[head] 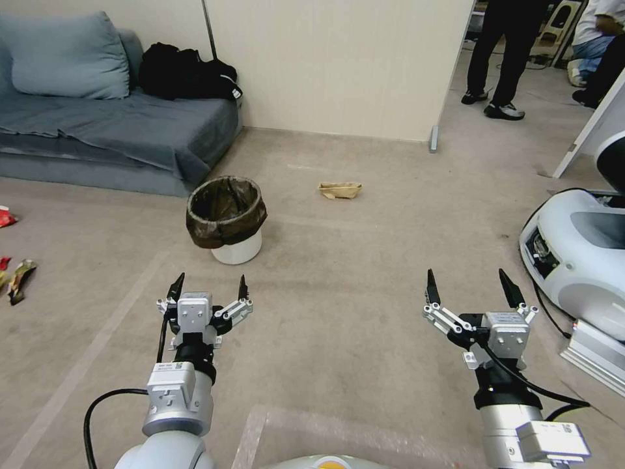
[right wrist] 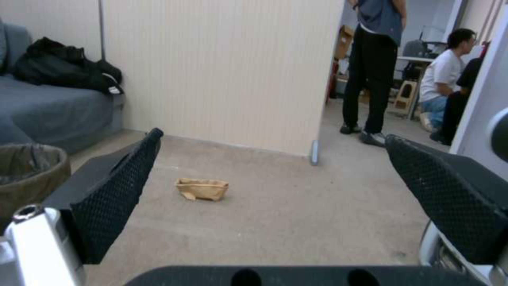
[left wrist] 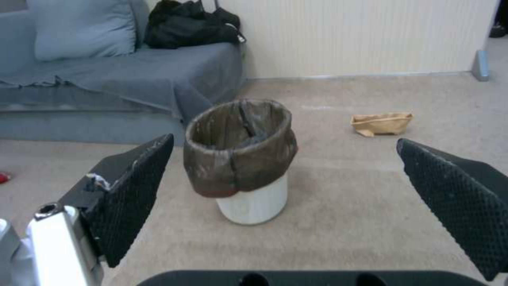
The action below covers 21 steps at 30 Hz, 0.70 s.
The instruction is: Pick up the trash bin, then pick up the garbage from the floor and place it into the trash bin.
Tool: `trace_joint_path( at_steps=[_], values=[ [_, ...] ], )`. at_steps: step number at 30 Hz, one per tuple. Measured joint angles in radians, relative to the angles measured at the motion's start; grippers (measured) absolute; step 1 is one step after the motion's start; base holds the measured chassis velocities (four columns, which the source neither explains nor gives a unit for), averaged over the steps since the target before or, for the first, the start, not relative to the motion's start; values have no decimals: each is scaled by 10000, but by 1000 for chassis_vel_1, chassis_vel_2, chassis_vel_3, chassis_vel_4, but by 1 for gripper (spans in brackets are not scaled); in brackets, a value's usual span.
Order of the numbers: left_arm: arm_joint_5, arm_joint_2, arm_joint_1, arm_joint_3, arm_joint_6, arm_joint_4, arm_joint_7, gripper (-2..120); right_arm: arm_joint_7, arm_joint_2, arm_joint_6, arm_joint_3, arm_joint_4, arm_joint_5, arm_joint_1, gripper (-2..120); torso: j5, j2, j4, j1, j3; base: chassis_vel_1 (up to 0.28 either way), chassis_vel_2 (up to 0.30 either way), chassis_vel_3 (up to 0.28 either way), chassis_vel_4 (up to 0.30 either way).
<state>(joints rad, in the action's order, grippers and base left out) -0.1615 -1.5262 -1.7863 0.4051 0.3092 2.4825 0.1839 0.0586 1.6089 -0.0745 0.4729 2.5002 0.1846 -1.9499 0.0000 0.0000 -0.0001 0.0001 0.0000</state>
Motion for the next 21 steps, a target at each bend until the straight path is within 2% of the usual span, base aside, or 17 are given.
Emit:
trace_joint_path(
  at_steps=[21],
  values=[
    [-103, -28, 30, 6, -33, -38, -5, 100, -9, -7, -48, 20, -2, 9, 9, 100, 2, 0, 0, 0, 0, -177, 168, 169, -171]
  ],
)
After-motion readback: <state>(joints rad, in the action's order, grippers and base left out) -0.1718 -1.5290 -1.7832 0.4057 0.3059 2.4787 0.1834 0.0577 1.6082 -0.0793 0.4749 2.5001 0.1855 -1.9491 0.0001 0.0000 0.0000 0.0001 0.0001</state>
